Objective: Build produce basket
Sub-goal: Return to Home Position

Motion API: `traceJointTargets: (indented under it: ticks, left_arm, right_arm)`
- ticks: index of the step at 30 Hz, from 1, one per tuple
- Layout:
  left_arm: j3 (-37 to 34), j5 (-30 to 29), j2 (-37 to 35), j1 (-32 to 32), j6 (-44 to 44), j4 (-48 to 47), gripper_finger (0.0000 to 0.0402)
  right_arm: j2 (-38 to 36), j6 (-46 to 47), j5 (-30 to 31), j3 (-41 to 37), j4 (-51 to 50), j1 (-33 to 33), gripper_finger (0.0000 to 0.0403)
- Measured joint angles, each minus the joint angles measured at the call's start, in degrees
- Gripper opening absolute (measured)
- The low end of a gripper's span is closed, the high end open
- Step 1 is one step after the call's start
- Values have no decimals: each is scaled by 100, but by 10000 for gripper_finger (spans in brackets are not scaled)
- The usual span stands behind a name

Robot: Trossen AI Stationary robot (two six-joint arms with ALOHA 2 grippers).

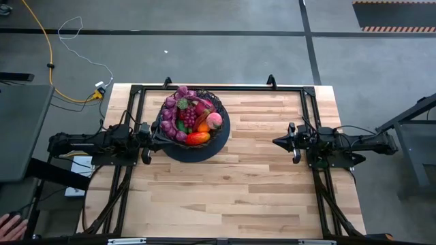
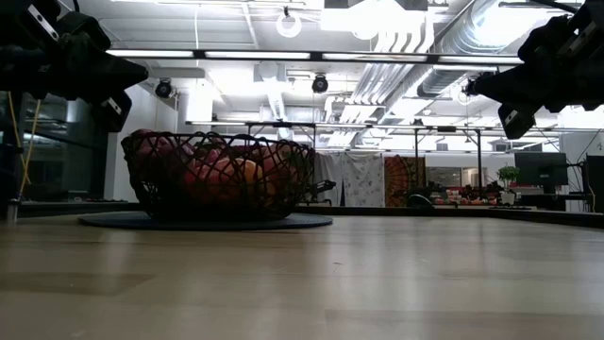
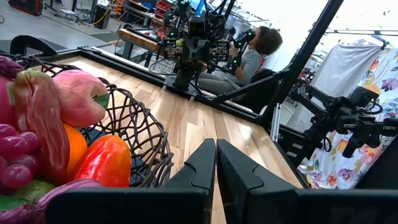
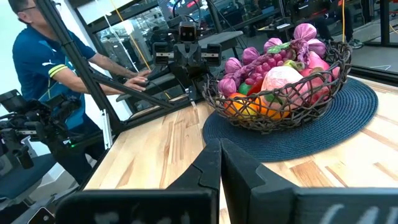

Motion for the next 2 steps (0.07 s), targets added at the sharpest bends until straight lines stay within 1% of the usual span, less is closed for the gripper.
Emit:
traceJointTargets:
  ticks: [2]
  left_arm:
    - [0, 0, 0, 2, -2, 0, 5]
  right_arm:
    - [1, 0, -2, 0, 0, 0, 0]
